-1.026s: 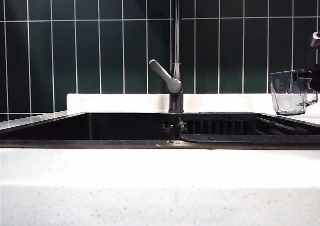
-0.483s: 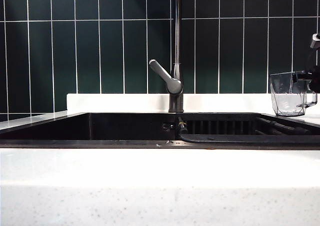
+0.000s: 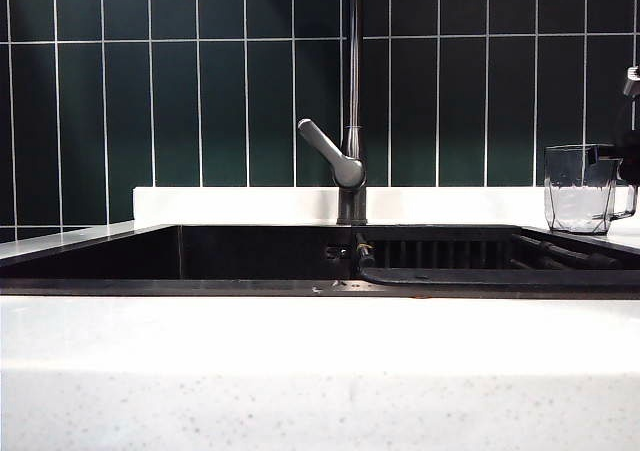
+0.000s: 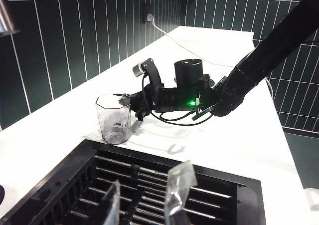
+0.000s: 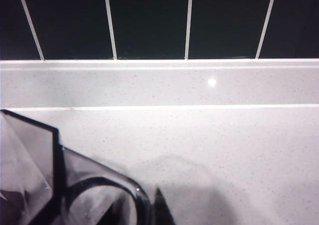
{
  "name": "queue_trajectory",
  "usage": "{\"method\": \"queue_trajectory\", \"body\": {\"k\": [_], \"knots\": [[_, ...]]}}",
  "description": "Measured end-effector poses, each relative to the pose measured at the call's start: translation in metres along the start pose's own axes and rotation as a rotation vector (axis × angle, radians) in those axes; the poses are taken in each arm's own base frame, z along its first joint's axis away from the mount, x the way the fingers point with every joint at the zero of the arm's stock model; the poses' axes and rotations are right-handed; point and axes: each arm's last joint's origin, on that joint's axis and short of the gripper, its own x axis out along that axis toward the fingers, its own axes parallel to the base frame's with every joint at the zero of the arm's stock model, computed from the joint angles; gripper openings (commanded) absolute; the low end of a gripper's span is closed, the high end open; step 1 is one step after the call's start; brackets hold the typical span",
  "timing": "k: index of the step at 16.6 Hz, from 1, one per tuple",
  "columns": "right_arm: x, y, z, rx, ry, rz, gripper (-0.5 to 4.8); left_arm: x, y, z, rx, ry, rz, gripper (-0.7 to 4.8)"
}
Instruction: Pick up the mug next to the sink, go to the faucet to get some water, pour the water into the sink, and finally put the mug back to its place.
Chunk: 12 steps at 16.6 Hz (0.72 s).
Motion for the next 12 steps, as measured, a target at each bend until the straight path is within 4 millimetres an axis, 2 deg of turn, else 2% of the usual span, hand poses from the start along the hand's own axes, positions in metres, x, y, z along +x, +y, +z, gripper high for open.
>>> {"method": "queue_trajectory", "body": {"k": [4,12], "knots": [[-0.001,0.0,-0.004,0.005,0.035,0.001,0.68,0.0,0.0,0.0,0.0,0.0,0.0,1.2],[-0.018,0.003,-0.025,0.011,0.035,0.001,0.68,0.0,0.0,-0.001,-0.006,0.004,0.0,1.2]]}}
